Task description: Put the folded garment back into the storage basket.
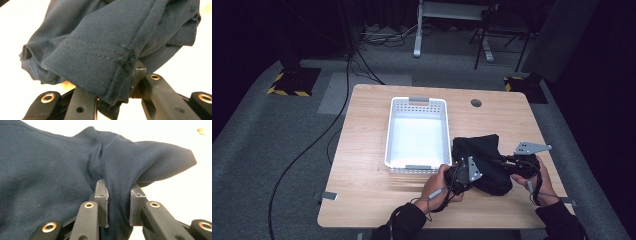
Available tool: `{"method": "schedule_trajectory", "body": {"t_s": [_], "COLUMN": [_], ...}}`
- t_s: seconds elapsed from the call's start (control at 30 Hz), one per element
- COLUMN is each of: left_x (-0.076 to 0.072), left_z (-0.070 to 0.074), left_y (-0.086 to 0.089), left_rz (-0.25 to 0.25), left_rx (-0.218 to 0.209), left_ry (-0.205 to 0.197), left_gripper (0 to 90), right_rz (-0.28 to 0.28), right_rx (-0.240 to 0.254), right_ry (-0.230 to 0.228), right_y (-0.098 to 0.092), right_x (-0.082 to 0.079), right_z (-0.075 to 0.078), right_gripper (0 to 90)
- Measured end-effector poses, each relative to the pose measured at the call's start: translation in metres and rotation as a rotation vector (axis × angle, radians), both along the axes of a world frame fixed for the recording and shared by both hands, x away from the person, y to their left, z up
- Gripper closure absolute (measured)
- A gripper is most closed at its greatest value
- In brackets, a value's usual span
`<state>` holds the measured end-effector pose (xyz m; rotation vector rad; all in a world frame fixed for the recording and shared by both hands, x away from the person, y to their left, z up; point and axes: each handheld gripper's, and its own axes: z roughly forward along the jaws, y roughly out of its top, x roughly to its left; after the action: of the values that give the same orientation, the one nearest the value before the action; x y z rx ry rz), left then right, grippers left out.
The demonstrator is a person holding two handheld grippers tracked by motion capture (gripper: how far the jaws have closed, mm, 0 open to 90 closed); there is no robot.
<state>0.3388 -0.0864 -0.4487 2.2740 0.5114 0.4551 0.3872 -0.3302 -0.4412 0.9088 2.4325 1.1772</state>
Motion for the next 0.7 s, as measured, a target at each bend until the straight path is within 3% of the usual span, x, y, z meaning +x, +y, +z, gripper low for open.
{"method": "schedule_trajectory", "body": {"t_s": [0.17, 0.37, 0.7], "left_x": [0.006, 0.013, 0.022], "left_z": [0.014, 0.036, 0.061], "left_y": [-0.005, -0.010, -0.014], "left_rz": [-0.002, -0.001, 0.013], "left_rx": [0.009, 0.015, 0.020], "left_ry": [-0.019, -0.068, -0.133], "left_gripper": [74.2, 74.5, 75.4], "right_rz": [-0.018, -0.035, -0.059], "right_rx": [0.007, 0.013, 0.025], "right_ry": [-0.032, -0.067, -0.120], "right_y": [-0.005, -0.008, -0.009], "right_x": [0.002, 0.004, 0.011], "right_z": [0.015, 0.033, 0.058], "right_gripper": [73.9, 74.0, 74.2]}}
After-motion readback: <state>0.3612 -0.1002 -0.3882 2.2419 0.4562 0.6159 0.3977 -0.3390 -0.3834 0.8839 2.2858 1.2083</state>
